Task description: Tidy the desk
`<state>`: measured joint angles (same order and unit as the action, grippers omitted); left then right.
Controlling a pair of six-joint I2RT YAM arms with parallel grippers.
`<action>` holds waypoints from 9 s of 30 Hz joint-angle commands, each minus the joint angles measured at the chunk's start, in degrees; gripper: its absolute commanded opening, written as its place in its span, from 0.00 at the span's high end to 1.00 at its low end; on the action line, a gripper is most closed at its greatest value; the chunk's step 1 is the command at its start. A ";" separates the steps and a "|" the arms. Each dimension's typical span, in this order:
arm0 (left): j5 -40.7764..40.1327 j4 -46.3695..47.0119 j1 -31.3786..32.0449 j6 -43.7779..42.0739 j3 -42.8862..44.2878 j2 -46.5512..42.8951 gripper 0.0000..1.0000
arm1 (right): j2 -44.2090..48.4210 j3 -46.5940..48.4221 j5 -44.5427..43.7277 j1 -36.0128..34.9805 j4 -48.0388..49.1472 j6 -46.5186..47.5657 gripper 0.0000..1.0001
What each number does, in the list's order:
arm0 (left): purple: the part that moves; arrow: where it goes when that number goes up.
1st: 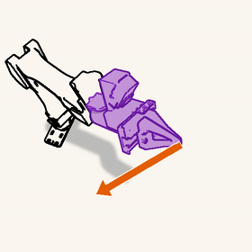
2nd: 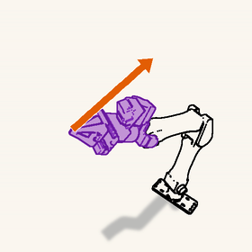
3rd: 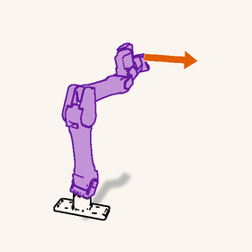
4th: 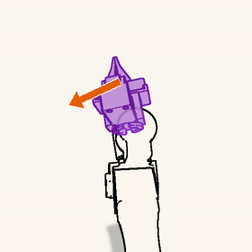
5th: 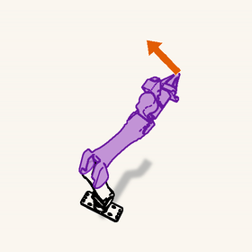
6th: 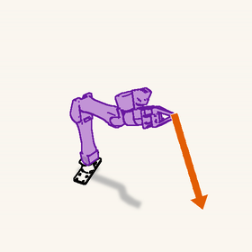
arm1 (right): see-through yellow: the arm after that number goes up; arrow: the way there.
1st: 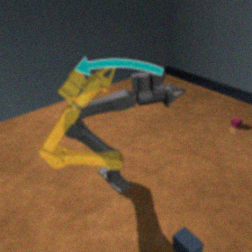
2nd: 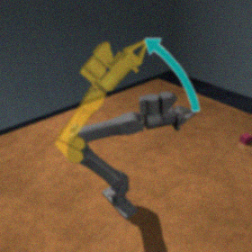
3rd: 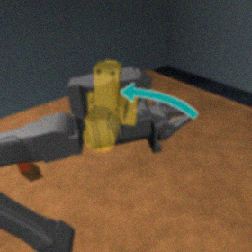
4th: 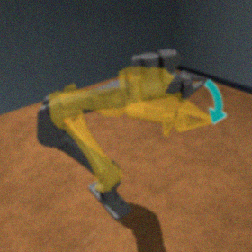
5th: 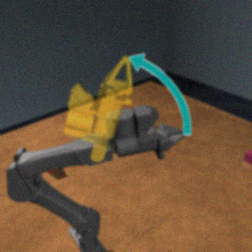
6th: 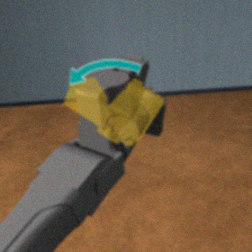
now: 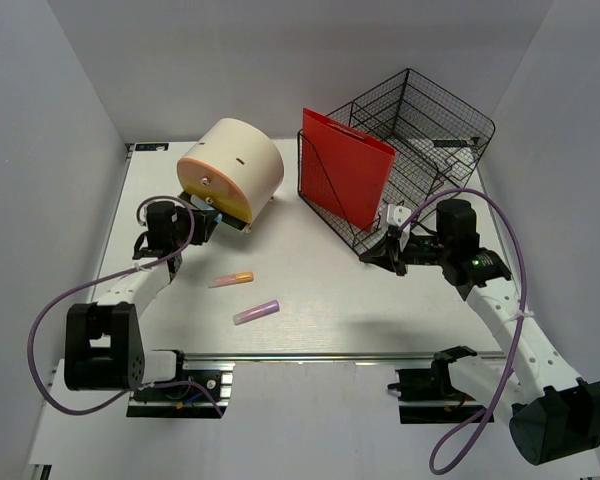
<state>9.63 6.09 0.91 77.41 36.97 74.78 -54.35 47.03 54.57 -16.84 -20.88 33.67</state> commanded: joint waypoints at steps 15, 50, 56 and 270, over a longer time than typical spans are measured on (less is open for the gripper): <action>0.66 4.90 -0.56 2.49 2.23 5.11 1.00 | 0.03 1.31 0.72 0.41 -0.39 1.31 0.95; 4.70 -5.72 -0.56 -6.02 3.11 -8.06 0.44 | -1.11 1.31 4.05 0.40 -5.28 7.09 0.77; 2.51 -24.70 -1.08 -26.75 6.78 -20.97 0.86 | -1.72 1.67 9.08 -3.61 -9.44 14.23 0.49; 12.51 -37.38 0.24 -26.91 -0.38 -38.49 0.83 | -42.52 74.53 -47.56 -35.14 -33.26 -2.55 1.00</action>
<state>8.86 -30.79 0.89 40.51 41.63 35.24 -102.59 118.65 -7.31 -55.92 -51.51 37.52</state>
